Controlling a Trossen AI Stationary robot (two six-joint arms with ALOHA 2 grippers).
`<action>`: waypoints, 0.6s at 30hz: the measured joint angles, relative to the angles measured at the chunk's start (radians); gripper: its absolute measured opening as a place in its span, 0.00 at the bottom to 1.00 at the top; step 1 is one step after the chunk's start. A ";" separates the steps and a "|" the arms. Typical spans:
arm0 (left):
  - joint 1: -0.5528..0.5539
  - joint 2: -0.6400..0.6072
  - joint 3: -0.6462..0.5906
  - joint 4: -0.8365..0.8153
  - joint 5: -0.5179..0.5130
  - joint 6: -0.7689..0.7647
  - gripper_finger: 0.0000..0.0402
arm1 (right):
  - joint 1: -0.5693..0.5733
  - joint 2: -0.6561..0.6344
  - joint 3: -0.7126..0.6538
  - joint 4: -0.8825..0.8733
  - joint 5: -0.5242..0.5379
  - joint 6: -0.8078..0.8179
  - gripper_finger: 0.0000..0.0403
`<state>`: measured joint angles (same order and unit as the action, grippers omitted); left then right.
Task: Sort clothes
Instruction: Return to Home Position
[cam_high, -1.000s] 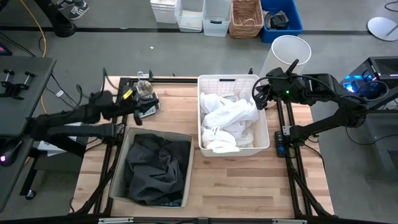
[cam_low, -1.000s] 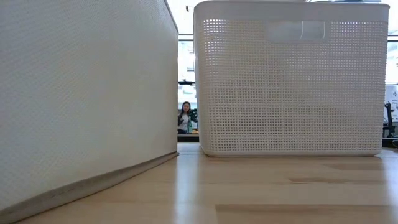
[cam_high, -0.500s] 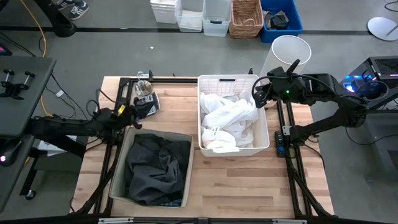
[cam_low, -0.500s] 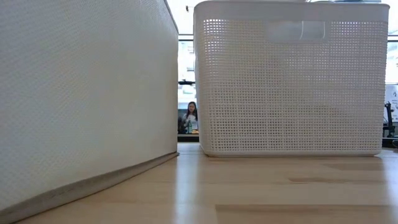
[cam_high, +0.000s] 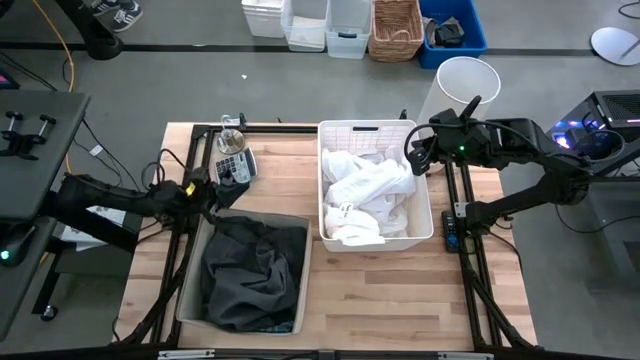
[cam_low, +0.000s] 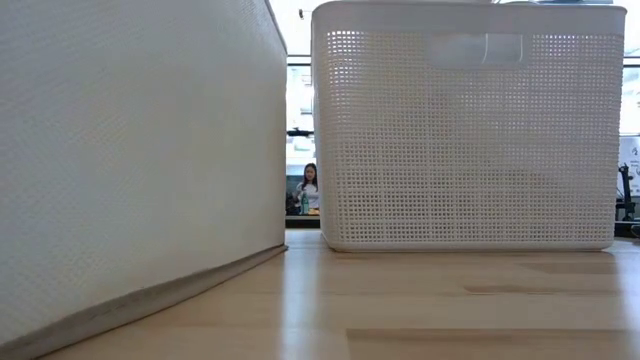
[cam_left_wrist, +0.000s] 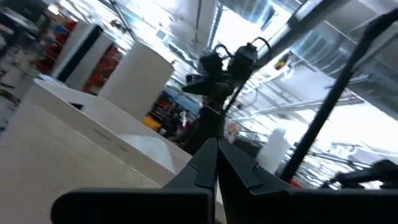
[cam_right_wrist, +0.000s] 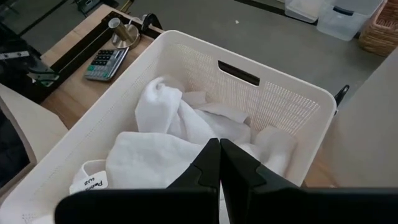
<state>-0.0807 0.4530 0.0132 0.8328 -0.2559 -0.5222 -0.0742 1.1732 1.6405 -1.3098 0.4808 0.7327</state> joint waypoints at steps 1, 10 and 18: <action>-0.011 0.000 0.000 0.000 -0.010 0.008 0.00 | 0.000 0.000 0.000 0.000 0.000 -0.006 0.00; 0.013 -0.017 0.023 -0.132 -0.456 0.202 0.00 | 0.000 0.000 0.000 0.000 0.000 -0.011 0.00; 0.038 -0.017 0.028 -0.421 -0.785 -0.024 0.00 | 0.000 0.000 0.000 0.000 -0.015 0.002 0.00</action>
<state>-0.0423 0.4357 0.0410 0.4115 -1.0411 -0.5459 -0.0742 1.1728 1.6405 -1.3102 0.4662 0.7350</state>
